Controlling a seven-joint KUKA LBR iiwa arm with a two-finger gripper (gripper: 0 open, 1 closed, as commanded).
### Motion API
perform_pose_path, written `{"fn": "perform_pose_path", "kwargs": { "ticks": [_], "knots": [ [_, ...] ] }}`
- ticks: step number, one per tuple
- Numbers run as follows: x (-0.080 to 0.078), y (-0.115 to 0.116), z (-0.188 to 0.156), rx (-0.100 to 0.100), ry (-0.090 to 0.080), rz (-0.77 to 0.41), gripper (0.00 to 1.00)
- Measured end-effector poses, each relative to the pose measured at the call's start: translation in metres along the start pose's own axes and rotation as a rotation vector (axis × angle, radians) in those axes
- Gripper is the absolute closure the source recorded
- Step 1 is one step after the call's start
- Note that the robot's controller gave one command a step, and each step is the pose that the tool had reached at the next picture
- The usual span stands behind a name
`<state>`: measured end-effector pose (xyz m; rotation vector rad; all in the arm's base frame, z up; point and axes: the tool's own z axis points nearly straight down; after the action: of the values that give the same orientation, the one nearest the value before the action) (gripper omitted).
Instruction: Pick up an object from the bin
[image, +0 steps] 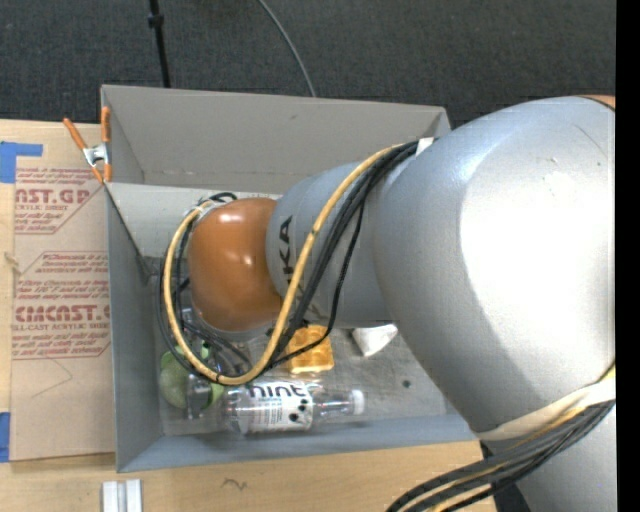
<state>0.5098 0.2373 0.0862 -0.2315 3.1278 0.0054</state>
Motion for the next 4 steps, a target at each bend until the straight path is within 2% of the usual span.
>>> {"fn": "perform_pose_path", "kwargs": {
  "ticks": [1, 4],
  "knots": [
    [-0.0188, -0.0294, 0.012, -0.004, -0.003, -0.027, 1.0],
    [-0.0174, -0.0298, 0.0051, 0.0, 0.003, -0.028, 1.0]
  ]
}}
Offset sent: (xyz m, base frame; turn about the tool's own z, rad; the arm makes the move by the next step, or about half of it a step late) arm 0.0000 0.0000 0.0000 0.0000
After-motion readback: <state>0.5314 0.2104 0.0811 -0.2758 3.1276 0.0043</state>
